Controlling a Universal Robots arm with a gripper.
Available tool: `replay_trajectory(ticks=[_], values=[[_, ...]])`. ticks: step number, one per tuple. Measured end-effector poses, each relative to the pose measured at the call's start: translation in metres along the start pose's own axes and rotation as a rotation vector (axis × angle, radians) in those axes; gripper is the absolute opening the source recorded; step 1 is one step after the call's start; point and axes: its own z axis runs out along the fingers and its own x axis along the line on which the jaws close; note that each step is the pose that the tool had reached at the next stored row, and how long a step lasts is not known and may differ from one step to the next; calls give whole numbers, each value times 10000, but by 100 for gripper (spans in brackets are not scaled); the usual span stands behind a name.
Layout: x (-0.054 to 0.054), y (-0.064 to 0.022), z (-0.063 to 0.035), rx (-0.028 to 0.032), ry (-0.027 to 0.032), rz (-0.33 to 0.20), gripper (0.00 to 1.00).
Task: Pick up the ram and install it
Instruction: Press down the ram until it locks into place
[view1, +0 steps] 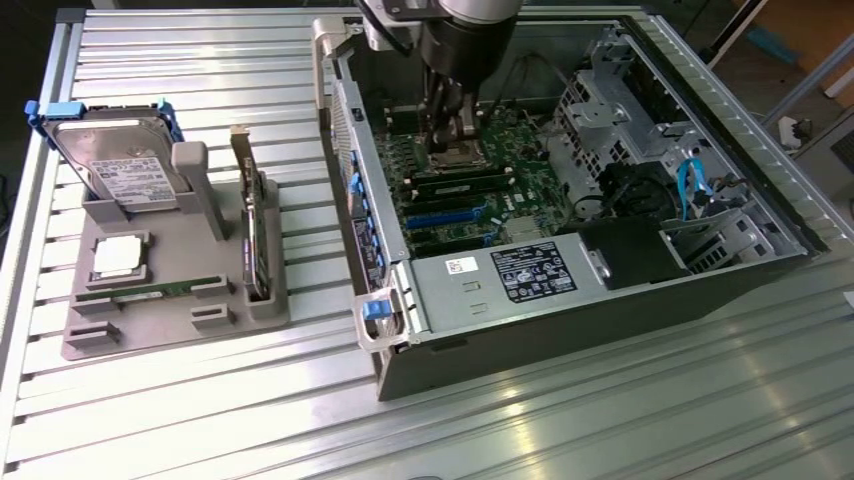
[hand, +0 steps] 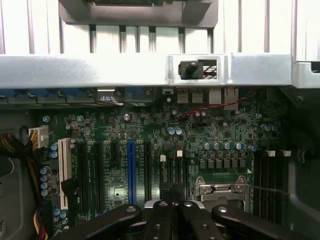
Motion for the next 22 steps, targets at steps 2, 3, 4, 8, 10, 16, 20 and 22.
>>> replay_trajectory(ticks=[2,3,4,8,10,16,20,22], values=[[-1,0,-11,1,-2,0,11],[-1,0,-11,1,-2,0,11],[-1,0,-12,1,-1,0,11],[-2,-69,-11,0,-1,0,11],[-4,-188,-9,1,-1,0,11],[-8,-444,-6,1,-1,0,11],[-10,-555,-4,0,-1,0,11],[-11,-602,-3,1,-1,0,11]])
